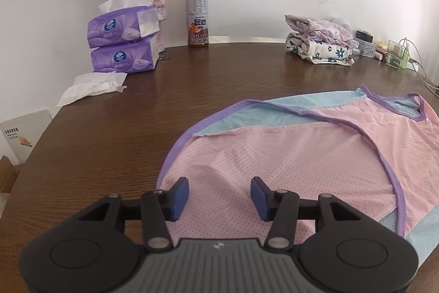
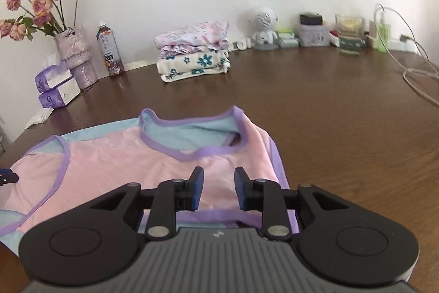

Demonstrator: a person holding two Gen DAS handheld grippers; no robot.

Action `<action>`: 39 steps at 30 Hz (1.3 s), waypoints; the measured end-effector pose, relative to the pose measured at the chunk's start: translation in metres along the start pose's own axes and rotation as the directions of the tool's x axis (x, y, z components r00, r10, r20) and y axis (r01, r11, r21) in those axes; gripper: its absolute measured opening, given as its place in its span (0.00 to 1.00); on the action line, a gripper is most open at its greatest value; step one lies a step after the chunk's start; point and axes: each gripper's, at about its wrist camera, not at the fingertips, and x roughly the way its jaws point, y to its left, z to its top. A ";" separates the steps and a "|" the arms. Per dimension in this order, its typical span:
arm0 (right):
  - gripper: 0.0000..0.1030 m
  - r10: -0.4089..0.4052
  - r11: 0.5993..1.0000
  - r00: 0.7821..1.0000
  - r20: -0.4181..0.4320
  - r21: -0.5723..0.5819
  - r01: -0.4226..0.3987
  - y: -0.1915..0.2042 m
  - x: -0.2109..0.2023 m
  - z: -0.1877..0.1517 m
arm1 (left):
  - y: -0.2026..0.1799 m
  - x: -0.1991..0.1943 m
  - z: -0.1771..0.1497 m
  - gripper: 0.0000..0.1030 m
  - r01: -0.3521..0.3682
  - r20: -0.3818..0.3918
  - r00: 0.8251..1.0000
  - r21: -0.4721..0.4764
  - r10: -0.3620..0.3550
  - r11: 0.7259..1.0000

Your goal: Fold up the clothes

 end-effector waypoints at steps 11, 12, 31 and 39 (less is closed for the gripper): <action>0.21 -0.084 0.995 0.996 -0.011 0.058 0.085 -0.024 -0.002 -0.007 | 0.010 0.001 -0.001 0.52 -0.043 0.009 0.999 -0.031 0.043 0.999; 0.21 -0.065 0.997 0.998 0.000 0.052 0.065 -0.019 -0.006 -0.007 | 0.010 0.001 -0.001 0.52 -0.043 0.009 0.999 -0.031 0.043 0.999; 0.35 0.143 0.988 0.989 0.031 -0.058 -0.141 0.058 -0.066 -0.054 | -0.028 -0.031 0.000 0.49 0.037 0.074 0.997 -0.008 -0.036 0.999; 0.35 0.116 0.990 0.993 0.002 -0.080 -0.115 0.066 -0.060 -0.060 | -0.081 -0.047 -0.018 0.51 0.161 0.046 0.985 0.087 -0.166 0.983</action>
